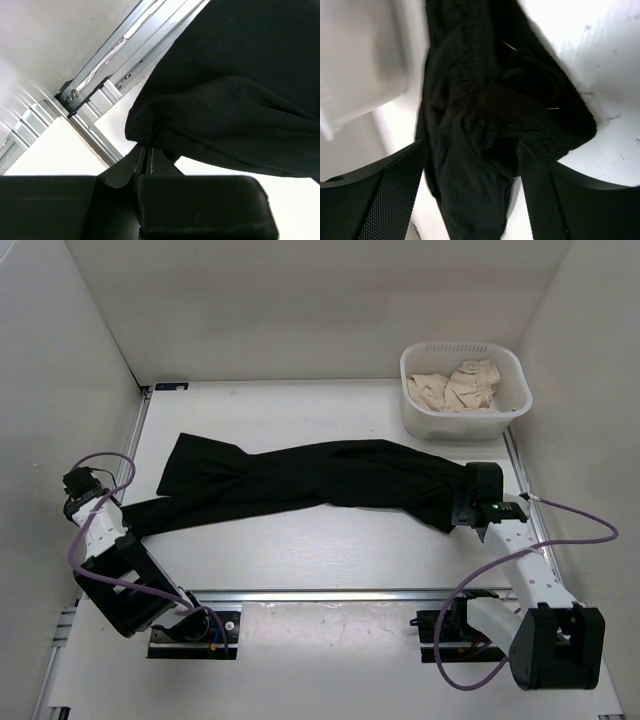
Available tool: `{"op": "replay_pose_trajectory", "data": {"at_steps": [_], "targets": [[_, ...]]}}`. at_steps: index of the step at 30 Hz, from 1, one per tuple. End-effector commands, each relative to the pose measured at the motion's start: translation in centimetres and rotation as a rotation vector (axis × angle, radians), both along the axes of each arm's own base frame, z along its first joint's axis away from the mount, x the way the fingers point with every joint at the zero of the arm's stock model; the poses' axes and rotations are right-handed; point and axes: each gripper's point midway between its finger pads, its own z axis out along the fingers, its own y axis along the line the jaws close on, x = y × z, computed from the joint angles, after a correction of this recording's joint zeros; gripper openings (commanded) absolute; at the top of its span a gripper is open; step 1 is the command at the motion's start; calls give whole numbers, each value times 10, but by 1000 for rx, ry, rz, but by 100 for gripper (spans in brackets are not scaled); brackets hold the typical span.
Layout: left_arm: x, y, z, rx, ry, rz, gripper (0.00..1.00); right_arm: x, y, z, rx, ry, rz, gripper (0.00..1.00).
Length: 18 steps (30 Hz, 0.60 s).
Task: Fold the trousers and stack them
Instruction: Flatten the trousers out
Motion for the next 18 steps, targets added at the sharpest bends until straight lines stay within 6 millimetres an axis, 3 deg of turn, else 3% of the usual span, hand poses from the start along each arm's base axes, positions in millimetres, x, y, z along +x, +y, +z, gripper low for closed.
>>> {"op": "replay_pose_trajectory", "data": {"at_steps": [1, 7, 9, 10, 11, 12, 14, 16, 18], "targets": [[3, 3, 8, 21, -38, 1, 14, 4, 6, -22, 110, 44, -79, 78], [3, 9, 12, 33, -38, 17, 14, 26, 2, -50, 165, 90, -105, 84], [2, 12, 11, 31, -36, 27, 14, 29, -10, -64, 124, 156, -91, 68], [5, 14, 15, 38, -44, 27, 14, 29, -13, -67, 115, 184, -75, 53], [5, 18, 17, 40, -46, 36, 14, 37, -17, -59, 92, 192, -31, 12], [4, 23, 20, 47, -53, 50, 14, 37, -19, -62, 80, 229, -4, 0], [6, 30, 29, 64, -72, 64, 14, 37, -21, -52, 42, 271, 68, 0], [7, 34, 31, 63, -81, 72, 14, 53, -26, -24, -47, 229, 182, 0], [11, 42, 40, 79, -98, 81, 14, 53, -30, 4, -153, 206, 304, 0]]}}
